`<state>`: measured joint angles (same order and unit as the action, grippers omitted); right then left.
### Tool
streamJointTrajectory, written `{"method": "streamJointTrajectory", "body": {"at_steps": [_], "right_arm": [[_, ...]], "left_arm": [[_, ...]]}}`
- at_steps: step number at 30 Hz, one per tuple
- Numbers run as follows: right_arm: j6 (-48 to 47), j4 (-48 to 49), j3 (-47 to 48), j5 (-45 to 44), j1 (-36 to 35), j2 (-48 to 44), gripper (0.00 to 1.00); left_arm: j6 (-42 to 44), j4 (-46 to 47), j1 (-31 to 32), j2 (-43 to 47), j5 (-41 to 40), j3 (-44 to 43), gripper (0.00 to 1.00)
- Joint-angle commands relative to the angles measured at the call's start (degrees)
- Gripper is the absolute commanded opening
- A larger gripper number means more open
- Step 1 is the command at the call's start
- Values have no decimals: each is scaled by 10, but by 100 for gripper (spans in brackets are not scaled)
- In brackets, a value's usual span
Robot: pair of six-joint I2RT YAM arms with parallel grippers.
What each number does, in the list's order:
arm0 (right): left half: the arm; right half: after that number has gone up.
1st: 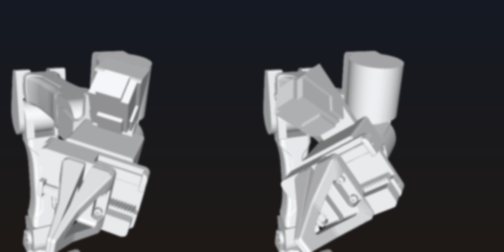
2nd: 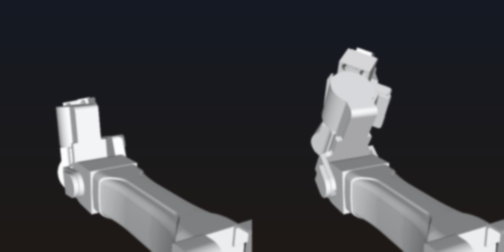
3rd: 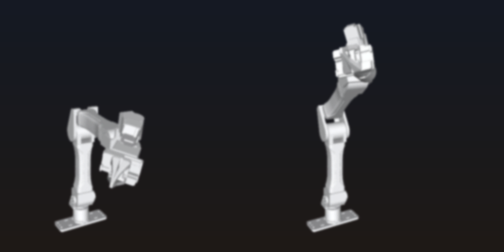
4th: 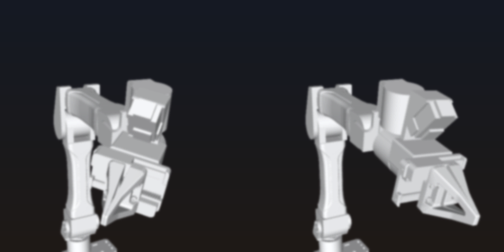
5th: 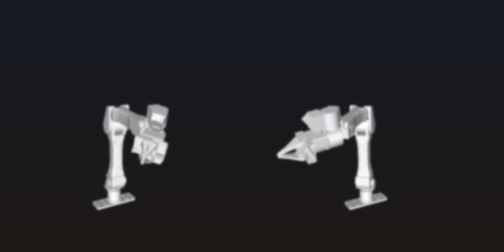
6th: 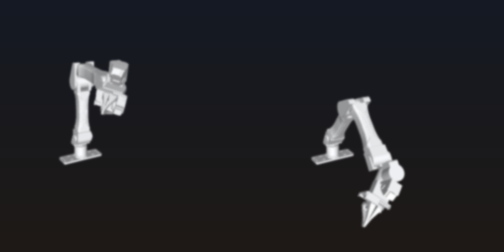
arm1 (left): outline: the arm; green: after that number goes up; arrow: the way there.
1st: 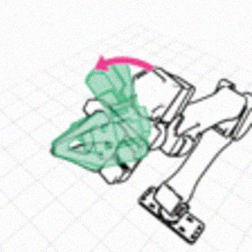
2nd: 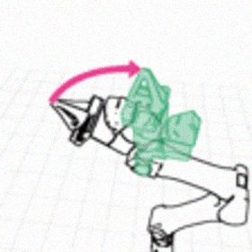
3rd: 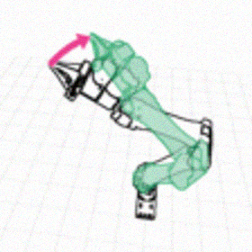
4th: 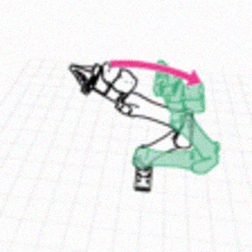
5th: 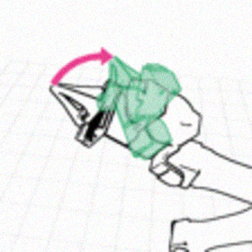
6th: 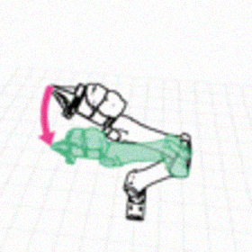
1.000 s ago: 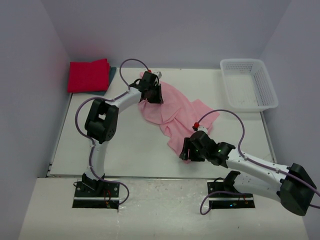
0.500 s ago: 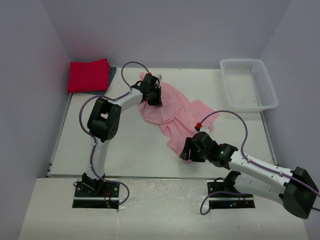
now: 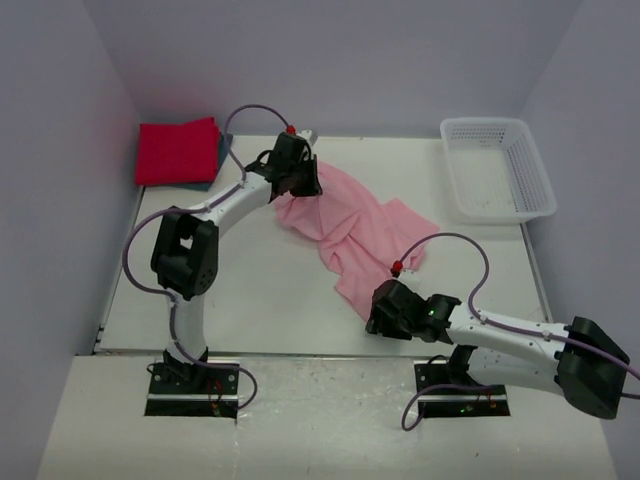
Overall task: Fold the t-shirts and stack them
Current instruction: Flatten out the tshirt
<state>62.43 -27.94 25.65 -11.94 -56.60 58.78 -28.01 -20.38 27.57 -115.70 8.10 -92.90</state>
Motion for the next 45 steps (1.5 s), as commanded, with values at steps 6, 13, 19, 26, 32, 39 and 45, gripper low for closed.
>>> {"method": "streamJointTrajectory", "body": {"at_steps": [6,13,19,26,32,39,45], "right_arm": [[67,-11,7,-73,-10,34,54],[75,-2,19,-91,-10,86,49],[77,10,40,-94,-9,146,33],[83,-7,43,-103,-10,133,0],[96,-128,105,-157,-24,90,0],[53,-212,186,-210,-23,26,0],[-19,-249,257,-244,12,11,0]], "left_arm": [[-6,23,7,33,4,4,0],[-2,27,7,42,3,20,0],[-4,32,7,50,8,32,0],[-4,35,7,64,2,41,0],[-5,-1,8,124,-11,13,0],[0,-63,15,202,-27,-31,0],[14,-127,15,231,-60,-75,0]]}}
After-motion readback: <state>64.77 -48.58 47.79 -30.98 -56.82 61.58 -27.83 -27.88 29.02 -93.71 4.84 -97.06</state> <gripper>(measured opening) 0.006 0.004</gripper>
